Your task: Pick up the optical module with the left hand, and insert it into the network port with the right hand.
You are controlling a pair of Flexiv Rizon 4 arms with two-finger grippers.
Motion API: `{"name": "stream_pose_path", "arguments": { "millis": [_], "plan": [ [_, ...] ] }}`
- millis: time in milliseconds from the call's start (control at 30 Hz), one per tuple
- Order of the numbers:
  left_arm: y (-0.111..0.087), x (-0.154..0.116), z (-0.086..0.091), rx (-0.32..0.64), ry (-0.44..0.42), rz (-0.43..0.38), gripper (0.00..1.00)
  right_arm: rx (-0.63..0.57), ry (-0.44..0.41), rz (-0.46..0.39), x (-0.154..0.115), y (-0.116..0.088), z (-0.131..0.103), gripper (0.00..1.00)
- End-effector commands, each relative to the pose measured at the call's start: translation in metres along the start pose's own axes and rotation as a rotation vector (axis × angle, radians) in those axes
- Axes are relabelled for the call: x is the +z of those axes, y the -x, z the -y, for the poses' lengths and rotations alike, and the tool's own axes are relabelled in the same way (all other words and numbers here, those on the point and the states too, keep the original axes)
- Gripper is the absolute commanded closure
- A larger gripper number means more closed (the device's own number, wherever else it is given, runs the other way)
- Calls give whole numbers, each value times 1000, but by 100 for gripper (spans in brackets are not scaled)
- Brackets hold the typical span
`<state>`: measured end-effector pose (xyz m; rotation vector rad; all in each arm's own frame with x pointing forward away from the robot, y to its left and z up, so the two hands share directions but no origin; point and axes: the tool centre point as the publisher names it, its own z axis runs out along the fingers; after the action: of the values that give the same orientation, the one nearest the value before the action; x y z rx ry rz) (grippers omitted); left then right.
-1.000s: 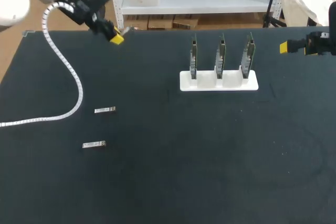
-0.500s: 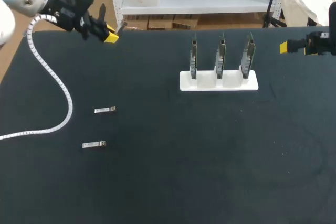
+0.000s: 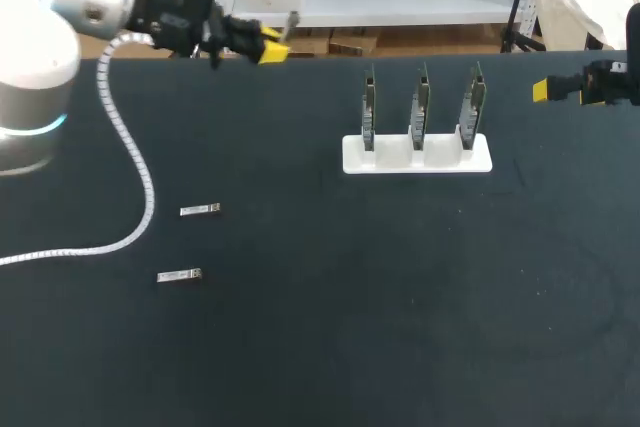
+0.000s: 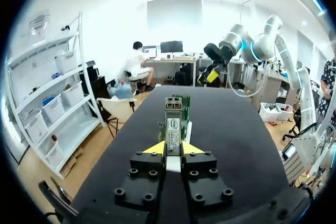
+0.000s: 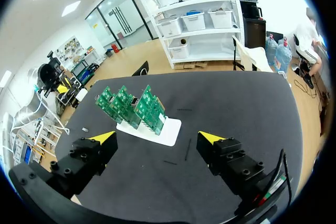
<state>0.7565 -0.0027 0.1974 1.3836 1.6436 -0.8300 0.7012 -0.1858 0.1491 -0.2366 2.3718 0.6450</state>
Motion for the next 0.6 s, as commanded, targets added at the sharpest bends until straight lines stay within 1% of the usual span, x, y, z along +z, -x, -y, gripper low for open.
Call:
{"name": "stream_pose_path", "arguments": {
  "millis": [33,133,300,600],
  "plan": [
    [10,32,-4,-4,-2,121,100,1,-9,-1,-1,0,-2,0],
    [18,47,-1,4,-19,150,100,1,-9,-1,-1,0,-2,0],
    [28,68,1,-15,-14,215,100,1,-9,-1,-1,0,-2,0],
    [35,99,10,-18,-26,247,100,1,-9,-1,-1,0,-2,0]
  ]
}}
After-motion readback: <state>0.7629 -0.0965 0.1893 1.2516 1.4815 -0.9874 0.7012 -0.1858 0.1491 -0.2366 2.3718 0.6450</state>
